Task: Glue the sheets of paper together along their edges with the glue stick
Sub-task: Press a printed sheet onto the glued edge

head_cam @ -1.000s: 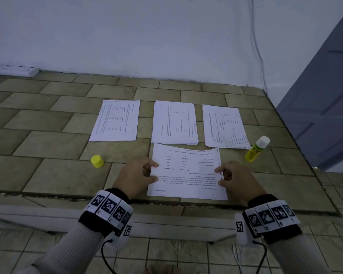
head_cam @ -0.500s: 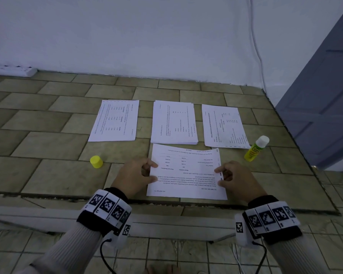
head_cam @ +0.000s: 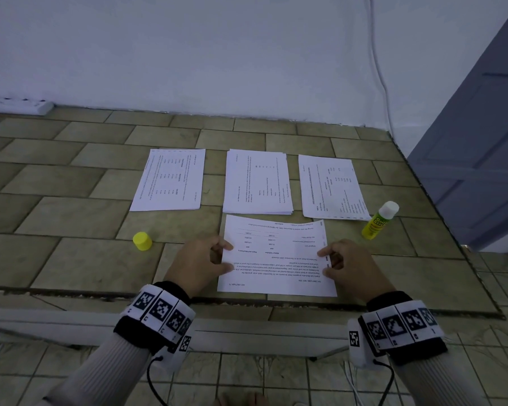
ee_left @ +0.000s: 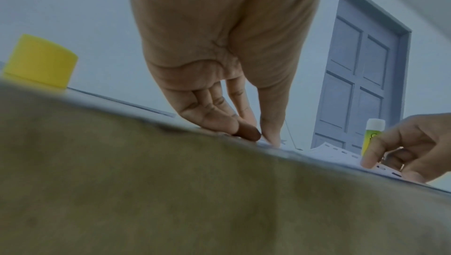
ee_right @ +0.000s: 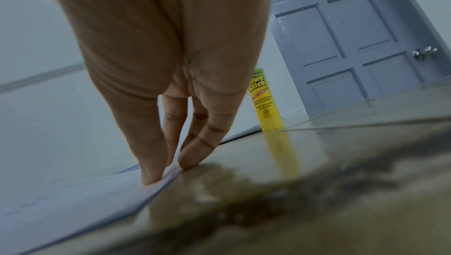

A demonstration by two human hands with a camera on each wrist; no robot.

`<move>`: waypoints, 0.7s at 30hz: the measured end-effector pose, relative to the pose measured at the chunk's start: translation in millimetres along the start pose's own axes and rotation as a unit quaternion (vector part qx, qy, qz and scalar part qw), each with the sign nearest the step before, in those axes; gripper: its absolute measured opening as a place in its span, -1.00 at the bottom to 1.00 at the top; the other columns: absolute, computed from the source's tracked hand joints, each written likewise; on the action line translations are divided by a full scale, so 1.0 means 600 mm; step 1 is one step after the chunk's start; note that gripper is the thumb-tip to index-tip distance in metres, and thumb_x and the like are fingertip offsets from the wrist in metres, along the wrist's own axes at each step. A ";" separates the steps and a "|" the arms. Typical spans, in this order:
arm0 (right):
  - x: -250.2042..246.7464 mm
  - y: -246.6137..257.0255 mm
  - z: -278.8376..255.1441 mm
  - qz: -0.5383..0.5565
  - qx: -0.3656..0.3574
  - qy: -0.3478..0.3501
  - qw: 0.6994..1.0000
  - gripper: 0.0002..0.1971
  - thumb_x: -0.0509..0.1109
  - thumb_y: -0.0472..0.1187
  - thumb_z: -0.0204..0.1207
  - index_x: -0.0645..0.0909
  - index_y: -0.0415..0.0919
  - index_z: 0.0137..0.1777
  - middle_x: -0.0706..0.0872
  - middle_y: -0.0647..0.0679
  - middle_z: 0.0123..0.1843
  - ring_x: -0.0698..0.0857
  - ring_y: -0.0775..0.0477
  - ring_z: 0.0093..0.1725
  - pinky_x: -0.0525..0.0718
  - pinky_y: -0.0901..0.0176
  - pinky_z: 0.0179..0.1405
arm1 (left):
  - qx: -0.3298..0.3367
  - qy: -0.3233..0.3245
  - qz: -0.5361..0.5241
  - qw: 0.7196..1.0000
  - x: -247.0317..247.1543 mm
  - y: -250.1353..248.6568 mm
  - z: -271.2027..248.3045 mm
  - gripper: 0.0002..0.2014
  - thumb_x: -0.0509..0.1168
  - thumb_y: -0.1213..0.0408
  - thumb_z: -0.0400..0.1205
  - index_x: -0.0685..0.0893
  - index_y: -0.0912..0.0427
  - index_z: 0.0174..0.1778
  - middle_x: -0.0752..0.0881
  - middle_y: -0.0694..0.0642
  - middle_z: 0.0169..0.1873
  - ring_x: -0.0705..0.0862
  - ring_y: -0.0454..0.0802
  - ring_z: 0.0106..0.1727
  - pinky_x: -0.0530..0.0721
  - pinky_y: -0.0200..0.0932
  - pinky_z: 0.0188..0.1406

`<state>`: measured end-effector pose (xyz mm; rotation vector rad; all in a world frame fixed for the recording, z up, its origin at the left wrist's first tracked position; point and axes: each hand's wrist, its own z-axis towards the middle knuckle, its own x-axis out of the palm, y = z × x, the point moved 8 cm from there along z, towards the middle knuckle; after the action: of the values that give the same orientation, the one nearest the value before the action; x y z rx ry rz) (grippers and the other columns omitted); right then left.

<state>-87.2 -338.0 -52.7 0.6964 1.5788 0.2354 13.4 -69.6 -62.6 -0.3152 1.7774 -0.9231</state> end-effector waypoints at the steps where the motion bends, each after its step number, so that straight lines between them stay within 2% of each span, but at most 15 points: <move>1: 0.001 0.000 0.001 -0.004 0.002 0.002 1.000 -0.68 0.52 -0.34 0.42 0.66 -0.13 0.17 0.59 -0.05 0.06 0.62 0.02 -0.05 0.67 0.20 0.08 | -0.002 0.000 0.009 1.000 0.001 0.002 0.000 -0.70 0.55 0.25 0.50 0.68 0.00 0.10 0.67 -0.15 -0.17 0.68 -0.16 -0.10 0.58 -0.38 -0.18; 3: 0.003 0.001 0.000 -0.012 0.006 0.004 1.000 -0.68 0.51 -0.34 0.43 0.65 -0.11 0.18 0.55 -0.05 0.06 0.62 0.01 -0.08 0.68 0.17 0.09 | -0.009 -0.004 0.058 0.998 0.000 0.006 0.001 -0.66 0.54 0.15 0.50 0.69 0.01 0.17 0.62 -0.15 -0.15 0.64 -0.12 -0.10 0.59 -0.27 -0.12; 5: 0.004 0.000 -0.001 -0.020 0.005 0.003 1.000 -0.68 0.50 -0.33 0.45 0.64 -0.09 0.18 0.49 -0.03 0.10 0.60 0.03 -0.07 0.66 0.15 0.15 | -0.016 -0.011 0.130 0.991 -0.005 0.009 0.003 -0.60 0.52 0.01 0.48 0.68 -0.06 0.22 0.56 -0.09 0.12 0.59 -0.07 0.11 0.58 -0.17 0.05; 7: 0.006 -0.001 -0.001 -0.047 0.004 0.005 0.999 -0.68 0.49 -0.29 0.46 0.64 -0.07 0.20 0.45 -0.03 0.20 0.54 0.02 0.10 0.57 0.18 0.26 | -0.012 -0.010 0.171 0.985 -0.007 0.010 0.006 -0.58 0.50 -0.08 0.47 0.69 -0.09 0.23 0.49 -0.06 0.31 0.54 -0.04 0.28 0.57 -0.10 0.21; 10: 0.007 0.003 -0.001 -0.080 0.006 0.005 0.997 -0.67 0.49 -0.26 0.45 0.63 -0.04 0.21 0.44 -0.05 0.30 0.42 -0.07 0.36 0.49 0.10 0.38 | 0.014 -0.035 0.209 0.977 -0.006 -0.001 0.010 -0.56 0.37 -0.20 0.51 0.67 -0.07 0.23 0.49 -0.02 0.34 0.48 0.00 0.35 0.50 0.02 0.33; 12: 0.004 0.009 -0.001 -0.100 0.008 0.003 0.995 -0.67 0.48 -0.25 0.46 0.63 -0.04 0.22 0.44 -0.05 0.33 0.38 -0.10 0.40 0.48 0.07 0.38 | 0.037 -0.037 0.211 0.976 0.006 -0.011 0.015 -0.35 0.10 -0.34 0.53 0.57 0.01 0.40 0.43 0.04 0.47 0.36 0.06 0.52 0.37 0.11 0.47; 14: 0.003 0.015 -0.005 -0.142 0.013 0.003 0.990 -0.68 0.45 -0.22 0.49 0.61 -0.02 0.24 0.44 -0.04 0.36 0.37 -0.09 0.40 0.47 0.09 0.35 | 0.063 -0.004 0.251 0.966 0.035 -0.015 0.022 -0.10 -0.29 -0.40 0.50 0.28 0.08 0.64 0.14 0.04 0.69 0.02 0.05 0.71 0.06 0.20 0.64; 15: 0.001 0.021 -0.007 -0.173 0.014 0.001 0.985 -0.69 0.42 -0.18 0.51 0.60 0.00 0.25 0.44 -0.03 0.37 0.37 -0.09 0.40 0.47 0.09 0.31 | 0.072 0.009 0.283 0.956 0.048 -0.012 0.026 -0.04 -0.45 -0.41 0.48 0.12 0.10 0.70 -0.01 0.03 0.72 -0.13 0.02 0.73 -0.08 0.24 0.67; 17: 0.002 0.042 -0.011 -0.239 0.006 -0.011 0.971 -0.72 0.32 -0.07 0.55 0.56 -0.01 0.25 0.42 -0.05 0.41 0.38 -0.12 0.42 0.50 0.03 0.28 | 0.078 0.010 0.324 0.943 0.064 -0.004 0.032 0.03 -0.68 -0.43 0.44 -0.06 0.12 0.73 -0.14 0.04 0.73 -0.21 0.02 0.72 -0.19 0.29 0.65; 18: 0.008 0.055 -0.011 -0.256 -0.003 -0.014 0.967 -0.68 0.27 0.00 0.58 0.54 -0.04 0.29 0.36 -0.09 0.49 0.33 -0.17 0.50 0.48 -0.05 0.35 | 0.076 0.005 0.333 0.940 0.068 0.000 0.034 0.05 -0.74 -0.41 0.42 -0.08 0.13 0.73 -0.14 0.04 0.72 -0.20 0.03 0.72 -0.19 0.30 0.65; 19: 0.019 0.070 -0.010 -0.252 -0.012 -0.007 0.968 -0.61 0.21 0.06 0.61 0.49 -0.07 0.37 0.25 -0.13 0.61 0.20 -0.21 0.60 0.37 -0.15 0.48 | 0.074 0.002 0.337 0.939 0.072 0.004 0.034 0.04 -0.74 -0.39 0.42 -0.09 0.13 0.73 -0.15 0.04 0.72 -0.19 0.03 0.72 -0.19 0.30 0.65; 21: 0.059 0.107 -0.010 -0.201 -0.036 0.034 0.978 -0.43 0.02 0.18 0.67 0.26 -0.09 0.58 -0.05 -0.07 0.72 -0.13 -0.12 0.70 -0.05 -0.26 0.62 | 0.075 -0.003 0.332 0.940 0.075 0.006 0.030 -0.02 -0.66 -0.38 0.49 -0.05 0.13 0.73 -0.12 0.04 0.72 -0.15 0.05 0.73 -0.16 0.32 0.65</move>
<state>-73.9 -266.3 -46.6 0.3038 1.7301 0.0160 11.6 -102.4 -98.6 0.3697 1.6279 -0.5550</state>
